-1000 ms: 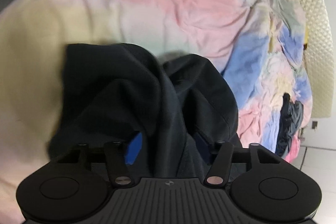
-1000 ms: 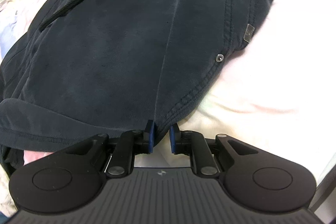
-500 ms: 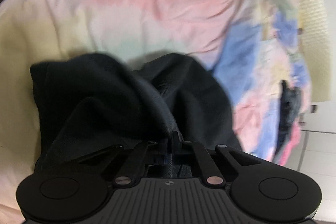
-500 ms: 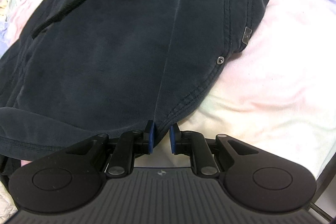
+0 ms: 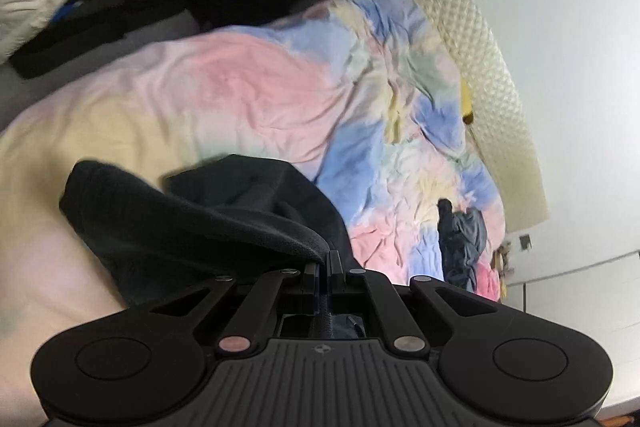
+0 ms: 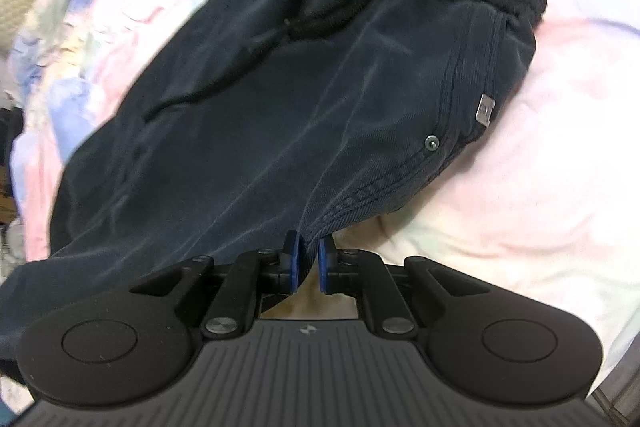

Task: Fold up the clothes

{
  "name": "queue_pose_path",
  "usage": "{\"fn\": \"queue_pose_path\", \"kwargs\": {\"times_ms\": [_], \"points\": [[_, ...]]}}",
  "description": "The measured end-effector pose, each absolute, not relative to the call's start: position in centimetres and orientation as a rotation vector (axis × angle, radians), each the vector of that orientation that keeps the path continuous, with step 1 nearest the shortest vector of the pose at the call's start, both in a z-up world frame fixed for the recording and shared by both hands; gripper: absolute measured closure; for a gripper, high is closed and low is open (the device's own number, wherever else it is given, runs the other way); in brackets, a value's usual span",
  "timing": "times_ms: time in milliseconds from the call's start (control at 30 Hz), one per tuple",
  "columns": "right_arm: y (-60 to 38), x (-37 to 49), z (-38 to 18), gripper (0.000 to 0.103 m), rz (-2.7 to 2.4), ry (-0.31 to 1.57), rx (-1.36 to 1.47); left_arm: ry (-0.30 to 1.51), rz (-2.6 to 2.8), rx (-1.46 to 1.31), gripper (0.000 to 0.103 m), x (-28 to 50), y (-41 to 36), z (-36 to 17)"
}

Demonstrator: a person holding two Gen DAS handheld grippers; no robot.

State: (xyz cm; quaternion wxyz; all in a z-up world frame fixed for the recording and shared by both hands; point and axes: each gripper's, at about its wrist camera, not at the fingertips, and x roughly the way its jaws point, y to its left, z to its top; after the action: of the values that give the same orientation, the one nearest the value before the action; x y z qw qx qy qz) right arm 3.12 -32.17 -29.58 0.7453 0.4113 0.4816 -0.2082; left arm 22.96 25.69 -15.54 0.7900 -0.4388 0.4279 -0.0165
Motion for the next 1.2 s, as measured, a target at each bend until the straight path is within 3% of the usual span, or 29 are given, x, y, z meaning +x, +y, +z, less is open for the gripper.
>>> {"fn": "queue_pose_path", "kwargs": {"times_ms": [200, 467, 600, 700, 767, 867, 1200], "points": [[-34.0, 1.2, -28.1, 0.095, -0.354, 1.084, 0.847, 0.963, 0.106, -1.029, 0.1, 13.3, 26.6, -16.3], [-34.8, -0.4, -31.6, 0.094, -0.266, 1.255, 0.706, 1.097, 0.271, -1.301, 0.099, 3.9, 27.2, -26.0], [-33.8, -0.1, -33.5, 0.093, -0.208, 1.316, 0.64, 1.107, 0.313, -1.264, 0.092, 2.6, 27.8, -26.6], [-33.2, 0.4, -34.2, 0.09, -0.152, 1.339, 0.586, 1.073, 0.317, -1.253, 0.066, 1.8, 28.3, -25.1], [-32.6, 0.3, -34.4, 0.088, -0.128, 1.35, 0.557, 1.049, 0.313, -1.282, 0.041, 1.2, 28.9, -24.5], [-32.0, -0.5, -34.4, 0.087, -0.143, 1.358, 0.562, 1.02, 0.333, -1.346, 0.022, 0.4, 30.5, -24.6], [-27.6, -4.1, -31.9, 0.081, -0.365, 1.297, 0.669, 1.046, 0.317, -1.639, 0.02, 5.2, 37.3, -34.6]]}}
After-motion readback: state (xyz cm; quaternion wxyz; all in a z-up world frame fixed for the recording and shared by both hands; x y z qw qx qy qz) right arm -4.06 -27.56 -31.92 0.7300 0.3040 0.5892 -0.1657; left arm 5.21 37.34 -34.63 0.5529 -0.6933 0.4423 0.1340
